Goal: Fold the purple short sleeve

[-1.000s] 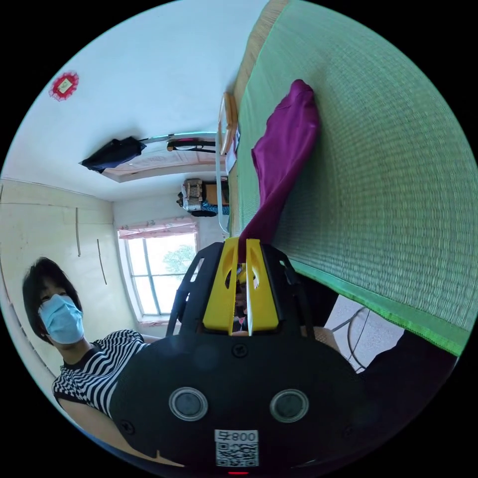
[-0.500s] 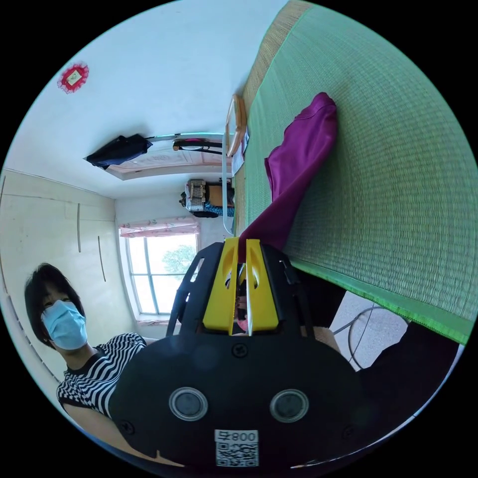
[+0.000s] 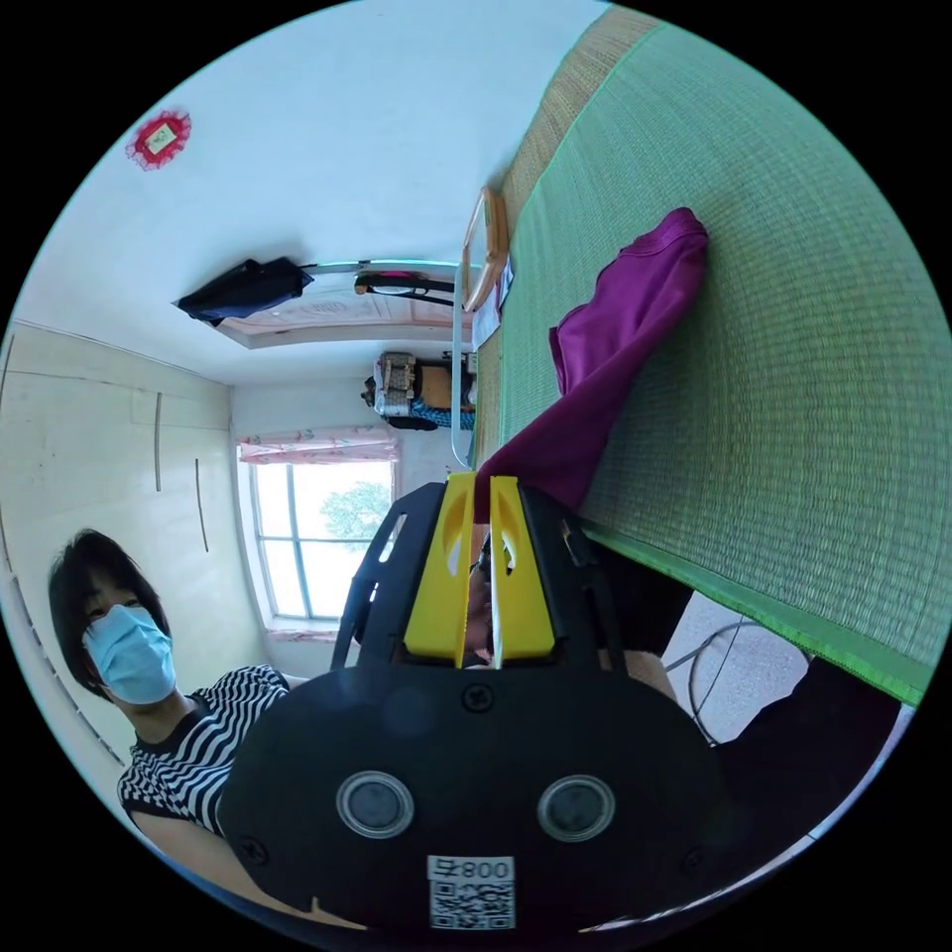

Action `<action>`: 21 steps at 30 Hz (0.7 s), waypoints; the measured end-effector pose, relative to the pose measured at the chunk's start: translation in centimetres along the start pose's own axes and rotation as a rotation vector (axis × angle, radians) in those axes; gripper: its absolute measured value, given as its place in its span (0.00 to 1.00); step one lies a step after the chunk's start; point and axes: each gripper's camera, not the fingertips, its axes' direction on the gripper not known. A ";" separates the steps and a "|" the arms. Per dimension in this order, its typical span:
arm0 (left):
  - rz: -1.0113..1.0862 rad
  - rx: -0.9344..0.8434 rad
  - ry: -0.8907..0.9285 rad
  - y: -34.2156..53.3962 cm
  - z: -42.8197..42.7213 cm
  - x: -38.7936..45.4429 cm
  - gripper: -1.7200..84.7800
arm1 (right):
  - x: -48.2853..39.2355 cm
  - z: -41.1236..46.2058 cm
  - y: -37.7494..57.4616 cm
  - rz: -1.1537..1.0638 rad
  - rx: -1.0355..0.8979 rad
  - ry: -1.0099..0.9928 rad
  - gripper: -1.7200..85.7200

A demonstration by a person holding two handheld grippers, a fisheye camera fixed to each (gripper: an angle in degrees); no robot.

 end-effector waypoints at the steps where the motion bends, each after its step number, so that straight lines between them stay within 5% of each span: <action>1: -0.004 0.019 -0.006 0.2 -0.1 -0.2 0.14 | 0.0 -0.3 0.0 -0.001 0.000 0.000 0.04; 10: -0.004 0.088 -0.011 2.7 0.5 -1.4 0.08 | 0.3 -6.1 0.5 0.003 0.014 0.012 0.04; 21: 0.181 -0.029 0.020 10.2 3.6 0.6 0.06 | 2.2 -18.8 7.0 0.023 0.090 -0.002 0.04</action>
